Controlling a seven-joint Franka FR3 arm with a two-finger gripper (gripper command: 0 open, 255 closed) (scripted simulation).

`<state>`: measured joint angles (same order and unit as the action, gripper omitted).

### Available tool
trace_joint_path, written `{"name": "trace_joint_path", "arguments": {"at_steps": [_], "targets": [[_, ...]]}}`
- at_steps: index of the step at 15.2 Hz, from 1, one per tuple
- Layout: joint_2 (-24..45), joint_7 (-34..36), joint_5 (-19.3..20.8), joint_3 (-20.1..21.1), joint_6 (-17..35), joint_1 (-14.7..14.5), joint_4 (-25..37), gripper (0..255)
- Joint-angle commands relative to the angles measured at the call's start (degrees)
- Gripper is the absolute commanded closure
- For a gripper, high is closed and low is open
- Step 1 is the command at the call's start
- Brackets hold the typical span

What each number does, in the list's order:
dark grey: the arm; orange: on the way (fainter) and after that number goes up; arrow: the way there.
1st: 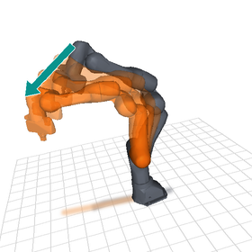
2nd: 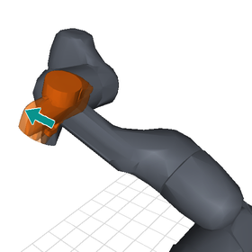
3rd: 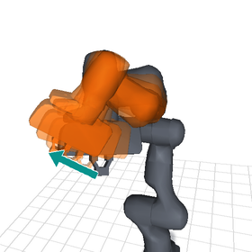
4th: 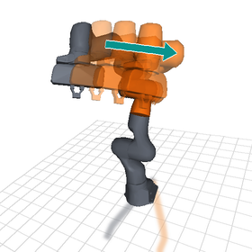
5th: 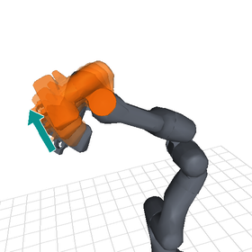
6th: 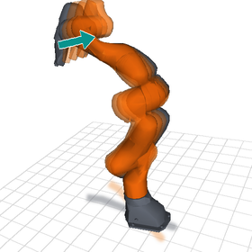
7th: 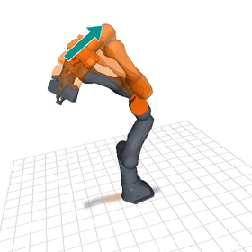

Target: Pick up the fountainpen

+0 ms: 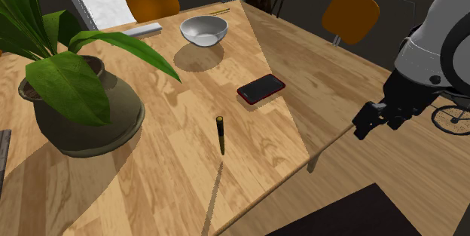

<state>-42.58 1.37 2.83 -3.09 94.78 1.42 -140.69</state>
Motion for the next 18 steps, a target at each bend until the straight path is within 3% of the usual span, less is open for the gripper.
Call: {"name": "trace_joint_path", "arguments": {"at_steps": [1,10,18], "targets": [[0.0,0.0,0.0,0.0,0.0,0.0,0.0,0],[6.4,10.5,-6.0,9.8,-2.9,-4.4,10.5,0],[15.5,19.9,-8.4,18.1,-5.5,-6.7,23.7,0]]}}
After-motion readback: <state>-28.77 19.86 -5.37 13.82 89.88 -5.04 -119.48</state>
